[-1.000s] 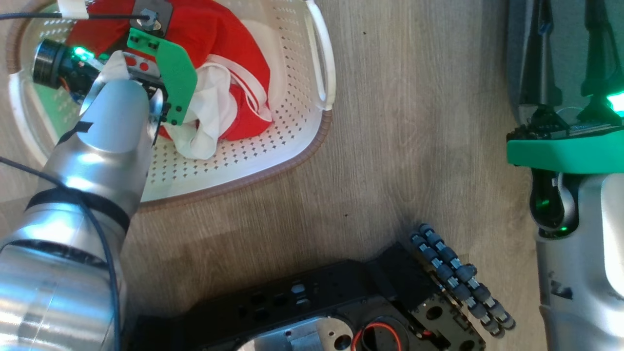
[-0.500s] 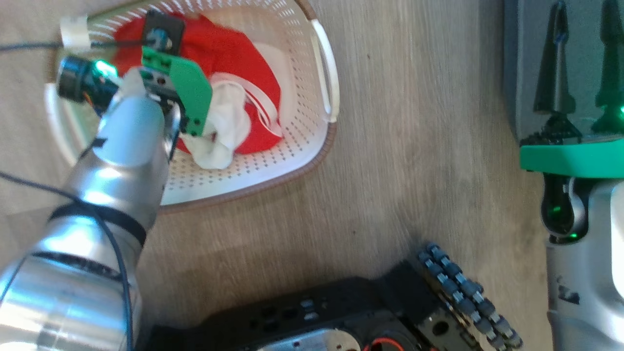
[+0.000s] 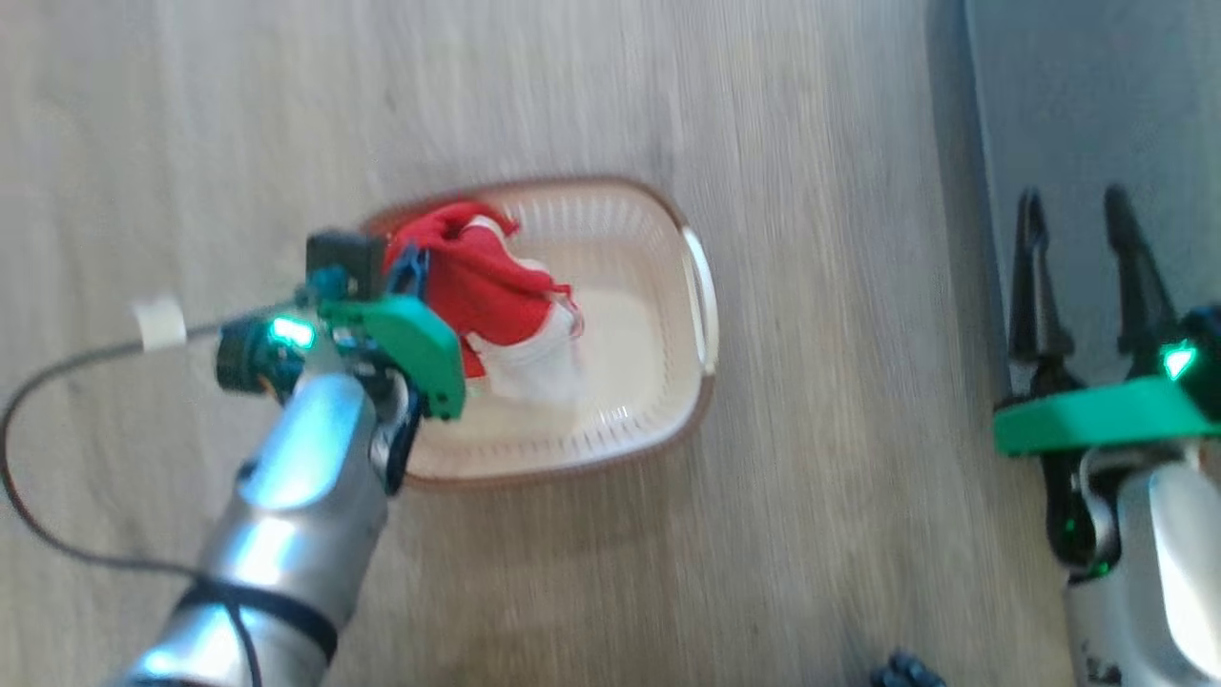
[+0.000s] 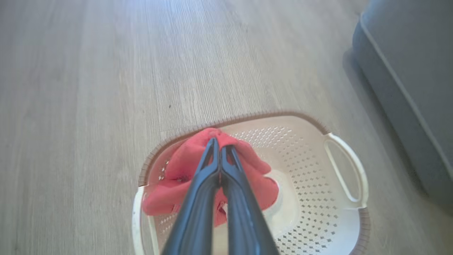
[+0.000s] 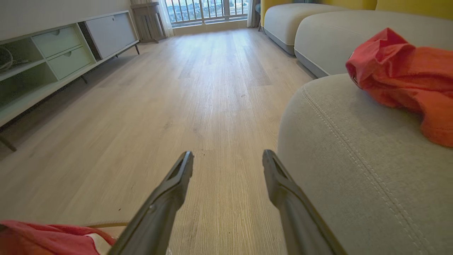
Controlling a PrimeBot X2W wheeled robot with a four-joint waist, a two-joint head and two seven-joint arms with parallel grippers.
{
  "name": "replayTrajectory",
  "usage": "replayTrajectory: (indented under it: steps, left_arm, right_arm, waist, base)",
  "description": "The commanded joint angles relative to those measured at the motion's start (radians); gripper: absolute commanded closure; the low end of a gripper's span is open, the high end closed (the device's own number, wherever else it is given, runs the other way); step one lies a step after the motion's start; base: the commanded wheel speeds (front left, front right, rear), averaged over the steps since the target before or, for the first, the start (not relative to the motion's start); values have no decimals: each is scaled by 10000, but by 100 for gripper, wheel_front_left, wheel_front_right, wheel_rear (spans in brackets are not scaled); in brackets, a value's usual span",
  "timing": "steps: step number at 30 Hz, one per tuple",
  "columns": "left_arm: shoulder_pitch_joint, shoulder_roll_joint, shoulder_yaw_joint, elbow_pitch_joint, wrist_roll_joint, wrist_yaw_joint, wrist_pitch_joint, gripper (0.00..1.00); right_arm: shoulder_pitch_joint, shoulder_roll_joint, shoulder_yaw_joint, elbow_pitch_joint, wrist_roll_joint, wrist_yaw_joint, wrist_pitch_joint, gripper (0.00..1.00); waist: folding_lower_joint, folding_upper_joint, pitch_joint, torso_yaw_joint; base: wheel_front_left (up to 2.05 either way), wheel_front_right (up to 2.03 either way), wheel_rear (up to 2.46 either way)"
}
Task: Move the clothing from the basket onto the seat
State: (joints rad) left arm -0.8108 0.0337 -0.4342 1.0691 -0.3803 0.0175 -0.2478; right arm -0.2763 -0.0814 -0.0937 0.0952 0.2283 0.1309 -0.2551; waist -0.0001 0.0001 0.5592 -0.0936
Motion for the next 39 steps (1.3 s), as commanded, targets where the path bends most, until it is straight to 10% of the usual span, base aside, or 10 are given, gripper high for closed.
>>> replayTrajectory:
  steps: [1,14,39]
  left_arm:
    - [749,217,484,-916,-88,155,-135,100]
    - [4817,1020,1721,-5704,-72,711,-138,100]
    - [6518,1791,1727,-8584,-57,1500,885,100]
  right_arm:
    - [499,-188,208,-101,-20,-2,-67,0]
    - [1931,-424,405,682,-101,-2,-67,0]
    - [2105,-657,1185,1606,-80,-2,-67,0]
  waist:
    - [1,-1,-2413,1013]
    - [1,-1,-5389,1390]
    - [1,-1,-5928,1474]
  base:
    - [0,0,0]
    - [0,0,0]
    - [0,0,0]
